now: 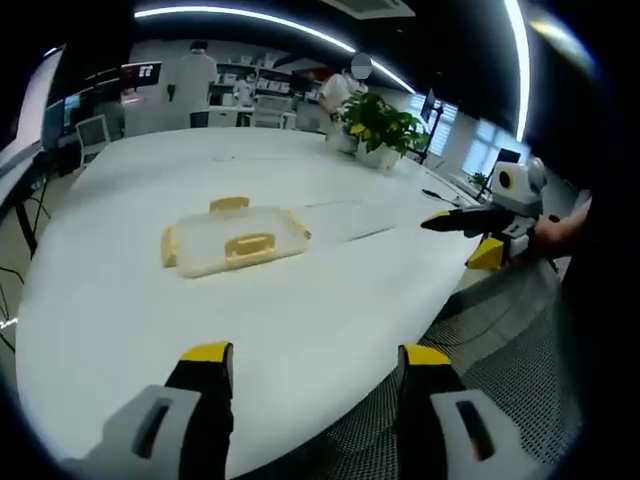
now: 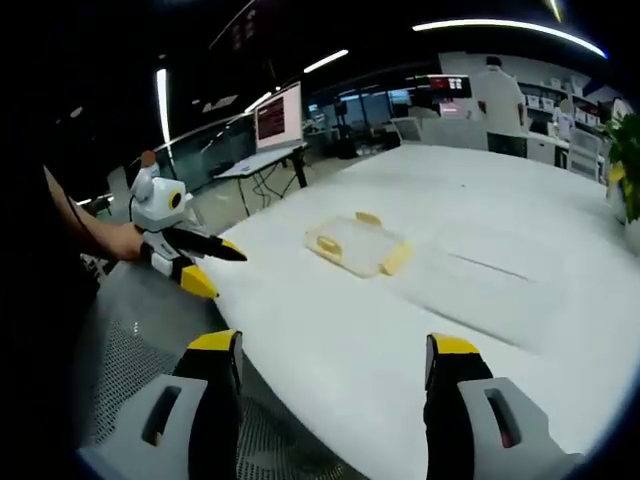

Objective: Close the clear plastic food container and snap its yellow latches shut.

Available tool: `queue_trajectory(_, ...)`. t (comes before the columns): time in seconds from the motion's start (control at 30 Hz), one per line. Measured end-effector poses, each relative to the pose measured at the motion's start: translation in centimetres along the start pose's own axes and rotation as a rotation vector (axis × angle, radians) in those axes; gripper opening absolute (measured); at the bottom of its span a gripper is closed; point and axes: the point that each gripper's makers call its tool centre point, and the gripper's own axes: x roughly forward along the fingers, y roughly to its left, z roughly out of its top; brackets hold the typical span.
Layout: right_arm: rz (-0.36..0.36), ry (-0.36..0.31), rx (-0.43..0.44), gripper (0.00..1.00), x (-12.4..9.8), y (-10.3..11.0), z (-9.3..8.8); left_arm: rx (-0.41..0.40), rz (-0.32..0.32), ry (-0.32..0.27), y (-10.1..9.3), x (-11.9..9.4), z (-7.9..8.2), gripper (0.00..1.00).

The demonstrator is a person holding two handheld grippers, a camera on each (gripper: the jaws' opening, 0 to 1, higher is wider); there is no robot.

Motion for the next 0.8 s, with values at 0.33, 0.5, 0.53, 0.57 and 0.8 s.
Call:
queue_trajectory(0.33, 0.033, -0.023, 0.008, 0.77, 0.0, 0.7, 0.4, -0.008, 0.019, -0.008, 0.4, 0.0, 0.2, 0.71)
queue_trajectory(0.5, 0.042, -0.017, 0.005, 0.79, 0.1, 0.6, 0.5, -0.004, 0.035, -0.036, 0.8, -0.1, 0.8, 0.83)
queue_trajectory(0.53, 0.044, -0.021, 0.009, 0.8, 0.1, 0.5, 0.6, 0.013, 0.091, -0.052, 1.8, -0.3, 1.1, 0.9)
queue_trajectory(0.57, 0.045, -0.026, 0.011, 0.81, 0.1, 0.5, 0.8, 0.02, 0.11, -0.053, 2.1, -0.4, 1.1, 0.98)
queue_trajectory(0.8, 0.086, -0.065, 0.059, 0.93, 0.0, 0.6, 1.6, -0.005, 0.079, -0.037, 1.6, -0.4, 1.0, 0.99)
